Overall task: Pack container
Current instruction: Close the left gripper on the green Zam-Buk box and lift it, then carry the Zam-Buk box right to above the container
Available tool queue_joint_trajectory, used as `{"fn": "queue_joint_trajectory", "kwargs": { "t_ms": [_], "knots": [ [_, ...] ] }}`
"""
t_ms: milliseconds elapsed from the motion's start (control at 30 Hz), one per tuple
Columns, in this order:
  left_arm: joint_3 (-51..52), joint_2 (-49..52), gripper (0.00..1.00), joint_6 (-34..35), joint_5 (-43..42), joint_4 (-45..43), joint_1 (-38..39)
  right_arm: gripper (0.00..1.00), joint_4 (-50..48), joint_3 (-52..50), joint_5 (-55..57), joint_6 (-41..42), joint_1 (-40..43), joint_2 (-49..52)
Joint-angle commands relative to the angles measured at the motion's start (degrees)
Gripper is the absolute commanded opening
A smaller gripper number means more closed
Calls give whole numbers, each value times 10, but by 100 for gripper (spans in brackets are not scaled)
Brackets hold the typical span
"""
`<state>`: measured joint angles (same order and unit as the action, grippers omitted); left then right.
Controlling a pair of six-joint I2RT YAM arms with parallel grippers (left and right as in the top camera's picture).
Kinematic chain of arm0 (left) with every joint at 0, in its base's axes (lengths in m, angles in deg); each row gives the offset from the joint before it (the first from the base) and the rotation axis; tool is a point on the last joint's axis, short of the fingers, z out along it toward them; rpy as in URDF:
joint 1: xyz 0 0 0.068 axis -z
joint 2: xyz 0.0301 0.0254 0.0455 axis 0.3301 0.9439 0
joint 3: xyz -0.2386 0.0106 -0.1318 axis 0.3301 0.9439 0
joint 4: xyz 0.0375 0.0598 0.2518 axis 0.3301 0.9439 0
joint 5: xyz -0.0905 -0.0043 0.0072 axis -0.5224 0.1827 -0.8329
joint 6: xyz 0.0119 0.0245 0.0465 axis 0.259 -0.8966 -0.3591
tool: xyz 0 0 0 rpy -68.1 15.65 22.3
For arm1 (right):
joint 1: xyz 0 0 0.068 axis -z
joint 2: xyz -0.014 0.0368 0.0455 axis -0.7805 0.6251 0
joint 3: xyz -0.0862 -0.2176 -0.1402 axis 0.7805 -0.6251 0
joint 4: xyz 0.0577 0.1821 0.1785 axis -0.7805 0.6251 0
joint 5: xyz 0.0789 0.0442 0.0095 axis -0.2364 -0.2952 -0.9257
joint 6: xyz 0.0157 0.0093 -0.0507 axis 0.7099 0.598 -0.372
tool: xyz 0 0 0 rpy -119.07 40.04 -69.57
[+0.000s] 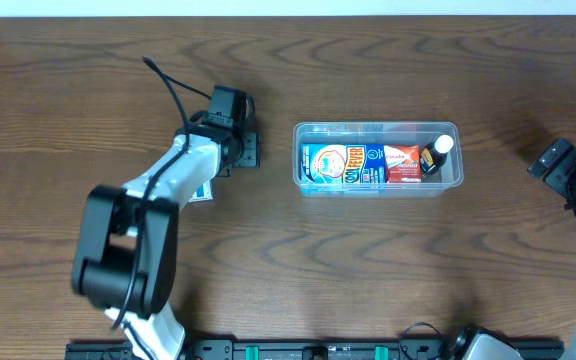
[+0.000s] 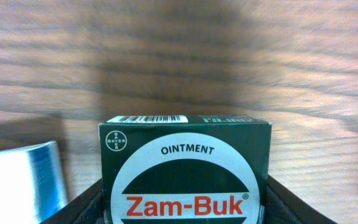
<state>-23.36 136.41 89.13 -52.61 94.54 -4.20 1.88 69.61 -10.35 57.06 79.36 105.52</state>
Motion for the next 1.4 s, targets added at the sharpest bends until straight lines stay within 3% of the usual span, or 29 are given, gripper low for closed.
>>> {"fn": "queue_joint_trajectory", "kwargs": {
  "t_ms": [0, 300, 600, 967, 1367],
  "knots": [
    [-11, -68, 53, 12, -2, 12, -1, 99, -1, 8, 6, 9, 5, 1],
    [-75, -196, 46, 60, 0, 121, 26, 99, -1, 8, 6, 9, 5, 1],
    [-136, -200, 46, 148, 43, 158, 121, 99, -1, 8, 6, 9, 5, 1],
    [-136, -136, 47, 174, 76, 123, 224, 99, -1, 8, 6, 9, 5, 1],
    [-136, -43, 47, 186, 78, 117, 230, 99, -1, 8, 6, 9, 5, 1]
  ]
}}
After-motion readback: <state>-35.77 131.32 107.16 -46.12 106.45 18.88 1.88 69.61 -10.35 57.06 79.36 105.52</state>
